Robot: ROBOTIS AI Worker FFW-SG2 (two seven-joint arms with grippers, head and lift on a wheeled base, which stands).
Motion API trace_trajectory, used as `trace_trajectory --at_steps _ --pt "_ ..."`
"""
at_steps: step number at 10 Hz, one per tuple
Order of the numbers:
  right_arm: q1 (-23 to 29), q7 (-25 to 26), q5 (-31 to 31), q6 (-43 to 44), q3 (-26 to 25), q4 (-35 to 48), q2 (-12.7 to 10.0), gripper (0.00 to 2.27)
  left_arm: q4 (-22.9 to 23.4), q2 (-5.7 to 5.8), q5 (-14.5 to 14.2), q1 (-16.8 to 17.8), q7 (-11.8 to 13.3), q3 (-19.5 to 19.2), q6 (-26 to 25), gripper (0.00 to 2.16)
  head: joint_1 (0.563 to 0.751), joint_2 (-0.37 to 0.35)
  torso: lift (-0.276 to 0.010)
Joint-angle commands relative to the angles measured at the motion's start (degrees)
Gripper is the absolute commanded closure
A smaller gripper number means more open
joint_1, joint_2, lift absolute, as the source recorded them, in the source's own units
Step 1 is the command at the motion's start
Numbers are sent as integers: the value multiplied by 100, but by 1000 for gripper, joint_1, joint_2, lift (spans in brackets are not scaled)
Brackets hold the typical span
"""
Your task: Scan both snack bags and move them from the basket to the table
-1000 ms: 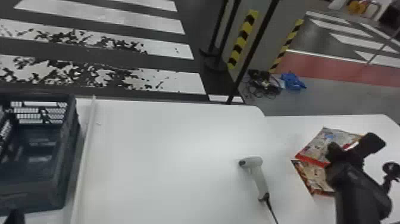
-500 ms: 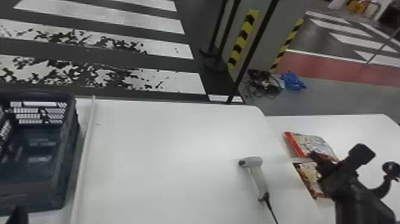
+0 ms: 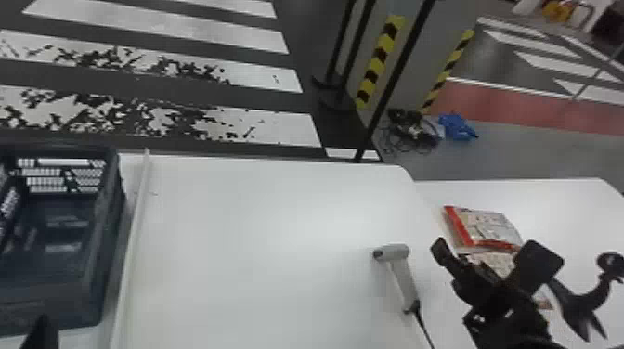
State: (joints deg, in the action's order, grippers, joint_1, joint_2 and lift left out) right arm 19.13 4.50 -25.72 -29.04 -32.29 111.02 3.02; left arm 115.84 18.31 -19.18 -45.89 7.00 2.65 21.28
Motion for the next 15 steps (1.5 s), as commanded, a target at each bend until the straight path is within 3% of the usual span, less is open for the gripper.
trace_trajectory --at_steps 1,2,4,6,7,8,9,10,12,15 --pt "838 7 234 570 531 913 -162 53 97 -3 2 -8 3 16 -85 53 695 -350 -98" --pt "1164 -11 472 570 821 1273 -294 53 88 -12 2 -8 -6 16 161 53 695 -350 -98" --pt "1770 -301 1078 746 1753 1712 -307 53 176 -12 2 -52 -50 7 214 53 695 -338 -98" --pt "2350 -142 2441 1326 3133 2117 -307 56 633 -29 72 -175 -217 34 -314 53 695 -200 -98" --pt "2596 -134 2880 1484 3669 2205 -307 60 844 -29 151 -210 -463 95 -718 53 695 -124 -98" --pt "2825 -28 3091 1607 3941 2249 -307 60 914 -29 151 -236 -516 157 -753 53 695 -81 -98" --pt "3062 42 3214 1660 4029 2398 -307 63 976 -3 151 -307 -542 174 -753 53 695 -1 -98" --pt "3326 69 3196 1607 4029 2618 -307 63 1011 32 151 -403 -542 192 -788 53 695 11 -98" --pt "3677 69 3082 1625 3959 2776 -307 66 1046 50 187 -588 -542 139 -911 53 695 12 -98" --pt "4196 69 2942 1994 3871 2925 -223 80 1195 -47 178 -913 -542 95 -911 53 695 -1 -98"
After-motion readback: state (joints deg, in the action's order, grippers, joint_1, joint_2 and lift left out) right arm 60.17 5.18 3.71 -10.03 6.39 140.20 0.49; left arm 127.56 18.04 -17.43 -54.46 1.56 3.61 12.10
